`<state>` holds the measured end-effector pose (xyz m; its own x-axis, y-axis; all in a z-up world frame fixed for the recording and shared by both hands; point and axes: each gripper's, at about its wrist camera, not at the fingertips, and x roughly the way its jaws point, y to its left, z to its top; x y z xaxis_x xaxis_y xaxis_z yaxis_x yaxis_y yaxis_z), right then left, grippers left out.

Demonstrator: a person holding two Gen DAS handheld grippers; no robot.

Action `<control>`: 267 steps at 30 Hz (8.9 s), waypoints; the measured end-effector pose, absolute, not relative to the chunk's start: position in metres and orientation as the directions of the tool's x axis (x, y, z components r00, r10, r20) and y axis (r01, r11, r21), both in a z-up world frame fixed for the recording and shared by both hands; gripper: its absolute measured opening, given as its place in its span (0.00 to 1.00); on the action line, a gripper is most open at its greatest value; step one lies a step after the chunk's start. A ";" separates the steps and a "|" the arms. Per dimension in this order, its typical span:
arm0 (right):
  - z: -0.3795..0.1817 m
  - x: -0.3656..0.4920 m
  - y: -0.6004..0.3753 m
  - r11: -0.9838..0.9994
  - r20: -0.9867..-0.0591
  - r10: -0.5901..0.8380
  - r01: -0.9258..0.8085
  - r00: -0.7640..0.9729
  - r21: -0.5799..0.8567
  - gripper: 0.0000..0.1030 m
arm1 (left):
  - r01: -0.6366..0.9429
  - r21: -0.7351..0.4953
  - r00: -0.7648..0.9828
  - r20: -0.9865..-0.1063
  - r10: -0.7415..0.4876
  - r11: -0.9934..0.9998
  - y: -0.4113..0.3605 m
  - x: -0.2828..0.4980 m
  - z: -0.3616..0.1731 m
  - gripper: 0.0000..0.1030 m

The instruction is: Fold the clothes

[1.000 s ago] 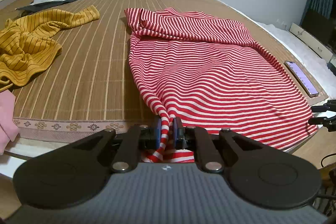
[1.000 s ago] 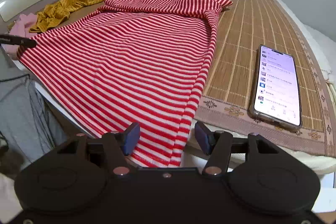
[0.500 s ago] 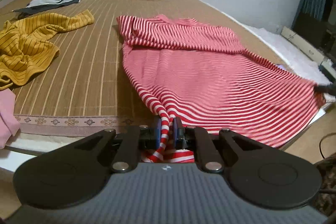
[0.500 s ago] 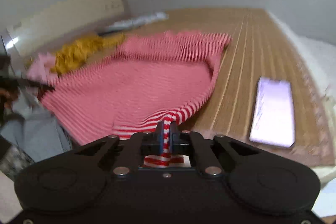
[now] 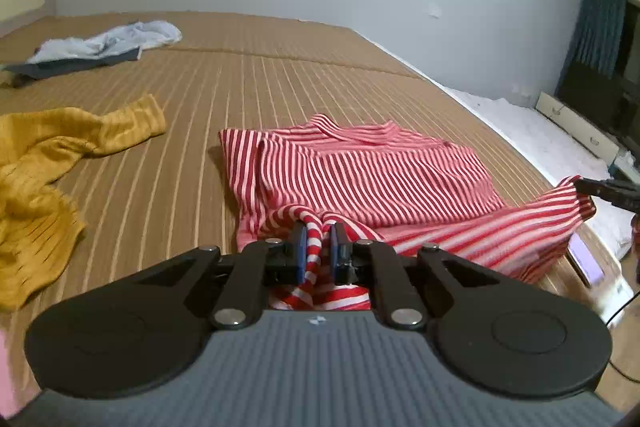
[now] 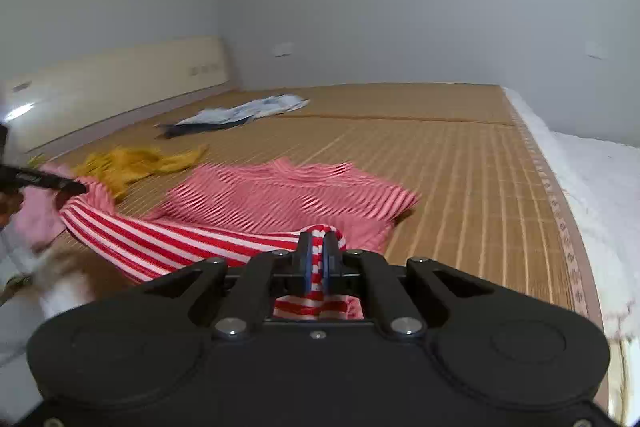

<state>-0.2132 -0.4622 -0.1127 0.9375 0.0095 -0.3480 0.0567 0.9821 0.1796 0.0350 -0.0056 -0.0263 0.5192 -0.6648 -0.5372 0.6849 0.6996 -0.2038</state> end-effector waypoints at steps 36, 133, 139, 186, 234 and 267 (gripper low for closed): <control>-0.153 -0.053 -0.410 0.991 -0.549 -0.075 0.124 0.833 0.052 0.58 | 0.815 -0.095 0.454 -0.509 -0.731 0.572 -0.081 0.096 -0.089 0.69; -0.132 -0.023 -0.517 0.890 -0.343 -0.217 0.329 0.914 0.315 0.07 | 0.683 -0.110 0.620 -0.435 -0.653 0.722 -0.116 0.229 -0.070 0.12; -0.163 0.003 -0.524 0.872 -0.447 -0.256 0.405 0.857 0.275 0.09 | 0.672 -0.051 0.627 -0.491 -0.604 0.739 -0.124 0.238 -0.096 0.20; -0.184 -0.073 -0.354 0.997 -0.497 0.071 -0.051 0.865 0.054 0.48 | 0.671 0.434 0.717 -0.587 -0.377 0.601 -0.103 0.027 -0.116 0.82; -0.203 -0.088 -0.491 0.890 -0.553 0.009 0.245 0.833 0.384 0.18 | 0.650 -0.083 0.495 -0.707 -0.505 0.755 -0.035 0.099 -0.112 0.39; -0.141 -0.162 -0.351 1.000 -0.526 -0.024 0.010 0.850 -0.029 0.51 | 0.573 -0.180 0.581 -0.598 -0.552 0.799 0.105 -0.007 -0.099 0.62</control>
<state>-0.1624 -0.3512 -0.1411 0.8501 -0.0238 -0.5261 0.0101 0.9995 -0.0288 -0.0065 0.1046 -0.0985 0.5812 -0.5518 -0.5981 0.5732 0.7993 -0.1804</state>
